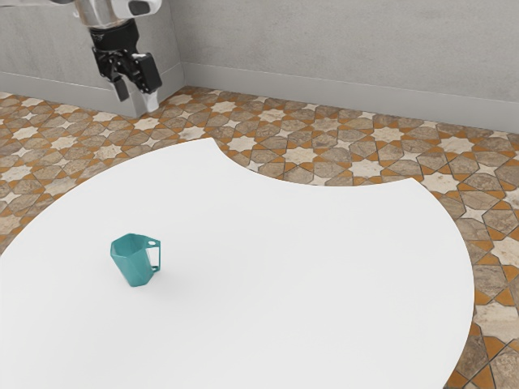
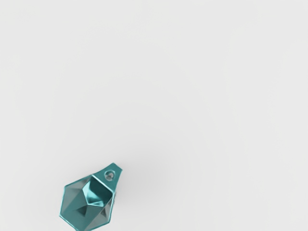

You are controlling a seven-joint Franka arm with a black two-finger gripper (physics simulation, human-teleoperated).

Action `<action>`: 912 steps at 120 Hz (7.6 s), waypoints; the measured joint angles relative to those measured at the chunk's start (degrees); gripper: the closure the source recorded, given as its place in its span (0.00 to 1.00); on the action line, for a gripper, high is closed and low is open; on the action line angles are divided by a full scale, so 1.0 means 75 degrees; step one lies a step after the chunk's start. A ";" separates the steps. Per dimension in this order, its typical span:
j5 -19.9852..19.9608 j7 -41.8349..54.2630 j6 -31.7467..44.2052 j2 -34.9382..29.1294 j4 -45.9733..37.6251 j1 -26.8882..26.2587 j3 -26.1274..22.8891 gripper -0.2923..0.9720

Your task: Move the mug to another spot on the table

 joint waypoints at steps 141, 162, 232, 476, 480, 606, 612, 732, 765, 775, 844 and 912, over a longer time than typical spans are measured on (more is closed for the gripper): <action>0.0600 0.3130 0.3862 0.0979 -0.3781 0.1103 -0.0777 0.25; 0.0658 0.4313 0.4062 0.1376 -0.3867 0.1345 -0.0795 0.25; 0.0567 0.6170 0.5167 0.1665 -0.4640 0.1557 -0.0775 0.25; 0.1202 0.4512 0.5349 0.2371 -0.4463 0.1411 -0.0608 0.61; 0.1252 0.4442 0.5305 0.2376 -0.4432 0.1385 -0.0604 0.62; 0.2566 0.2140 0.2521 0.3976 -0.0900 -0.0725 -0.0468 0.84; 0.2570 0.2069 0.2477 0.3994 -0.0873 -0.0907 -0.0483 0.85; 0.3080 0.2288 0.0358 0.4091 -0.0677 -0.1627 -0.0469 0.85; 0.3485 0.2480 0.0403 0.4368 -0.0304 -0.1091 -0.0484 0.85; 0.3515 0.2530 0.0420 0.4636 0.0043 -0.1058 -0.0523 0.85; 0.3542 0.2734 0.0489 0.5795 0.1544 -0.0834 -0.0689 0.85; 0.3385 0.2770 0.0599 0.6220 0.1627 -0.0819 -0.0821 0.70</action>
